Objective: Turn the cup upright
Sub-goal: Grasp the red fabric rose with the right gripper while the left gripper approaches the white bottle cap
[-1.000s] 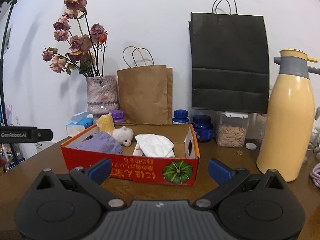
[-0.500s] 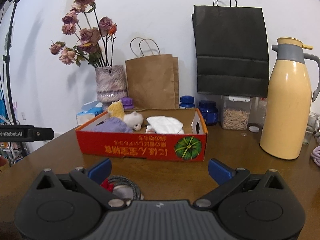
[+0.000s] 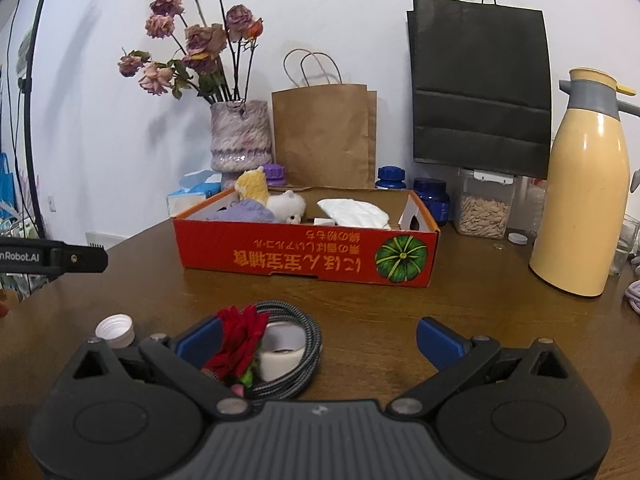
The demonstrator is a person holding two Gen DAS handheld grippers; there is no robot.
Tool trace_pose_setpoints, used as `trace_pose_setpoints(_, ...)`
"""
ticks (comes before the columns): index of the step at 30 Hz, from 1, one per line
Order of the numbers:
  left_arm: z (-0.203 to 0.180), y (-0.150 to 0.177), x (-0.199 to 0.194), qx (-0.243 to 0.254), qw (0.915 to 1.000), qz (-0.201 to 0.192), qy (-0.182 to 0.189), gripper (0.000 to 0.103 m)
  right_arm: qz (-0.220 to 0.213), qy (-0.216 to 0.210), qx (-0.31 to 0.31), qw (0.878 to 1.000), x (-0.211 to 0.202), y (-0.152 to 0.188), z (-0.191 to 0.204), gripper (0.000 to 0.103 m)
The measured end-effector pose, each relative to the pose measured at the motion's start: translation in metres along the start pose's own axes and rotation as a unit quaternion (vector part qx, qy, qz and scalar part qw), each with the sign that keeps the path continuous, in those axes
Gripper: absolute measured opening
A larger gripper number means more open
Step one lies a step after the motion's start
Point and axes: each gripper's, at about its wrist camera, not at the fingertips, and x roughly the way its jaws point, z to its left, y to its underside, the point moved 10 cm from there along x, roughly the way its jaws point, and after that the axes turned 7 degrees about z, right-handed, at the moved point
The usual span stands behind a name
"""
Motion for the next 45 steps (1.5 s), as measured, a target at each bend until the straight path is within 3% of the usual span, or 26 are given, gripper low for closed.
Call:
trace_pose_setpoints(19, 0.019, 0.021, 0.008, -0.003, 0.9993, 0.036, -0.002, 0.103, 0.021, -0.007, -0.010, 1.000, 0.014, 0.008, 0.027, 0.102)
trace_pose_setpoints(30, 0.020, 0.023, 0.008, -0.005, 0.9992, 0.040, -0.003, 0.103, 0.026, -0.011, -0.079, 0.996, 0.040, 0.004, 0.062, 0.075)
trace_pose_setpoints(34, 0.020, 0.023, 0.008, -0.005, 0.9992, 0.040, -0.003, 0.103, 0.036, -0.012, -0.098, 0.995, 0.044, 0.008, 0.069, 0.043)
trace_pose_setpoints(35, 0.020, 0.023, 0.008, -0.005, 0.9992, 0.040, -0.003, 0.103, 0.035, -0.012, -0.094, 0.995, 0.044, 0.008, 0.067, 0.040)
trace_pose_setpoints(37, 0.019, 0.023, 0.008, -0.005, 0.9992, 0.040, -0.003, 0.103, 0.033, -0.024, -0.081, 0.996, 0.042, 0.007, 0.064, 0.035)
trace_pose_setpoints(45, 0.020, 0.026, 0.012, -0.007, 0.9989, 0.045, -0.006, 0.103, -0.007, -0.036, -0.073, 0.997, 0.027, 0.004, 0.064, 0.033)
